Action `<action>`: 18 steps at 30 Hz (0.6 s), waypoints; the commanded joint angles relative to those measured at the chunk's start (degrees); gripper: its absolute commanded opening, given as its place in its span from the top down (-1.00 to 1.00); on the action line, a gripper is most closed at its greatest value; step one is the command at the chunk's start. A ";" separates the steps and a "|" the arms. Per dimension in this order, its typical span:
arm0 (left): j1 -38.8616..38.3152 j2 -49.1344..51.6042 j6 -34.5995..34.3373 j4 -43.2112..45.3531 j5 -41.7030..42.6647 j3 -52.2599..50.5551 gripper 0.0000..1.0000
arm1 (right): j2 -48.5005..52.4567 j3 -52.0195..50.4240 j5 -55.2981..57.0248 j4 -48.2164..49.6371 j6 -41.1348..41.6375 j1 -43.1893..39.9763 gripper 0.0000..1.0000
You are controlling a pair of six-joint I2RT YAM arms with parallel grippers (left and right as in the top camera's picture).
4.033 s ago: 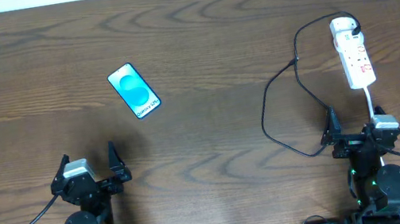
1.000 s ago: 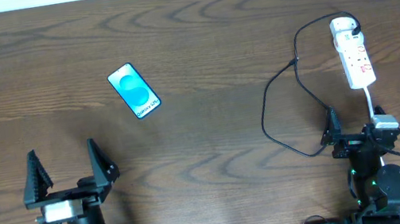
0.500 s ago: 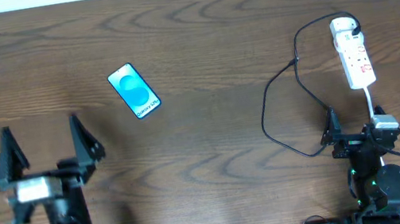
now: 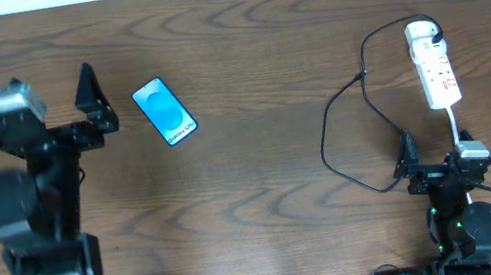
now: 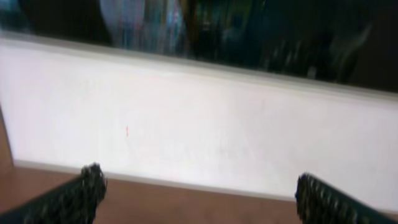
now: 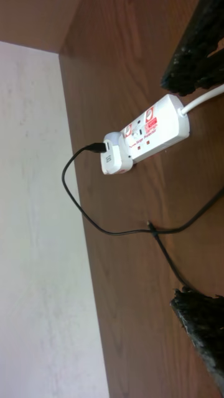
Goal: Plug charger to phone and switch on socket
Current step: 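Open the left gripper and reach forward over the blue phone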
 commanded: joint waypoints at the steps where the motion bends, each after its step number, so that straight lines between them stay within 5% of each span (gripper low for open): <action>1: 0.24 4.11 -2.08 -9.77 0.66 9.94 -0.99 | -0.33 -0.15 -0.11 -0.24 -0.74 0.50 -0.99; 12: 0.24 20.90 -2.08 -42.95 0.74 34.18 -0.99 | -0.33 -0.15 -0.13 -0.24 -0.72 0.50 -0.99; 18: 0.24 27.41 -2.05 -53.27 1.51 38.80 -0.99 | -0.33 -0.15 -0.11 -0.24 -0.74 0.50 -0.98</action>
